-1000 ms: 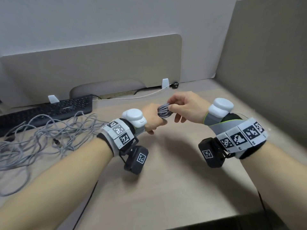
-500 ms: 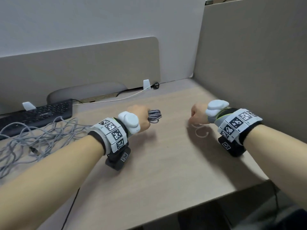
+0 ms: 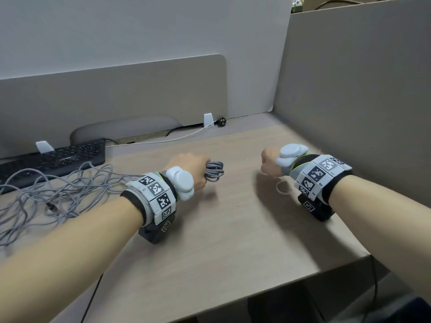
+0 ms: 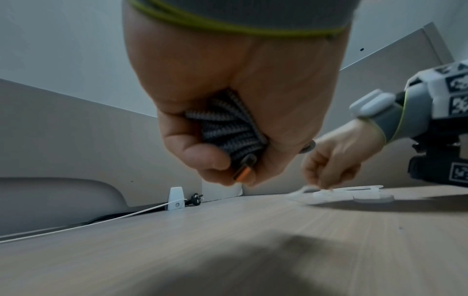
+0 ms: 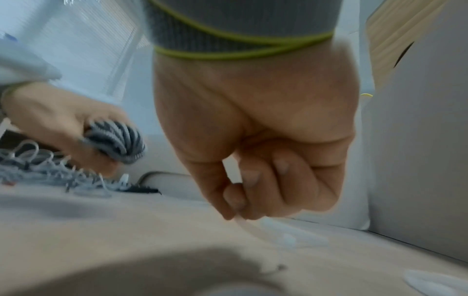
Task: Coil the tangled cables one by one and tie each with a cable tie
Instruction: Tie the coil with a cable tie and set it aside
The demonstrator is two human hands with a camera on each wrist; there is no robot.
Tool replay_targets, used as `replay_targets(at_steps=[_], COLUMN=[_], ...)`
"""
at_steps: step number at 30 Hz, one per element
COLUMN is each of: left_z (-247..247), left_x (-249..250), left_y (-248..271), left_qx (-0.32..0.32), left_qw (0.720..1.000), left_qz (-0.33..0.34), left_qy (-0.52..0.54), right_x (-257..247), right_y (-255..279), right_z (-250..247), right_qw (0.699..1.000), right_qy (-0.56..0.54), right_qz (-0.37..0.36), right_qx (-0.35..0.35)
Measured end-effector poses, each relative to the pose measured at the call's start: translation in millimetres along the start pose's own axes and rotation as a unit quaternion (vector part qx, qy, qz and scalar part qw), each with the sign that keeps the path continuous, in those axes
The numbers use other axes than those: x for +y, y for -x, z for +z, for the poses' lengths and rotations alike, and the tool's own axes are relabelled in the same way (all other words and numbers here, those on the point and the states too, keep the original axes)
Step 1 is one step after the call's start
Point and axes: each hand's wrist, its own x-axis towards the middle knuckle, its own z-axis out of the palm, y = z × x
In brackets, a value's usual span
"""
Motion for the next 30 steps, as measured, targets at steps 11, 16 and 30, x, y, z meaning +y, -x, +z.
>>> replay_targets(at_steps=[11, 16, 30], left_z=[0.1, 2.3, 2.2], left_x=[-21.5, -26.9, -52.0], left_y=[16.9, 23.0, 20.2], left_qx=[-0.005, 0.018, -0.017], left_qw=[1.0, 0.998, 0.935], left_qz=[-0.015, -0.043, -0.1], left_qy=[0.007, 0.043, 0.339], right_x=[-85.2, -104.3, -114.2], right_y=[35.7, 36.6, 48.1], right_z=[-35.2, -32.1, -22.2], right_qw=[0.855, 0.814, 0.829], right_qy=[-0.501, -0.561, -0.511], right_qz=[-0.13, -0.139, -0.197], right_qx=[-0.022, -0.059, -0.113])
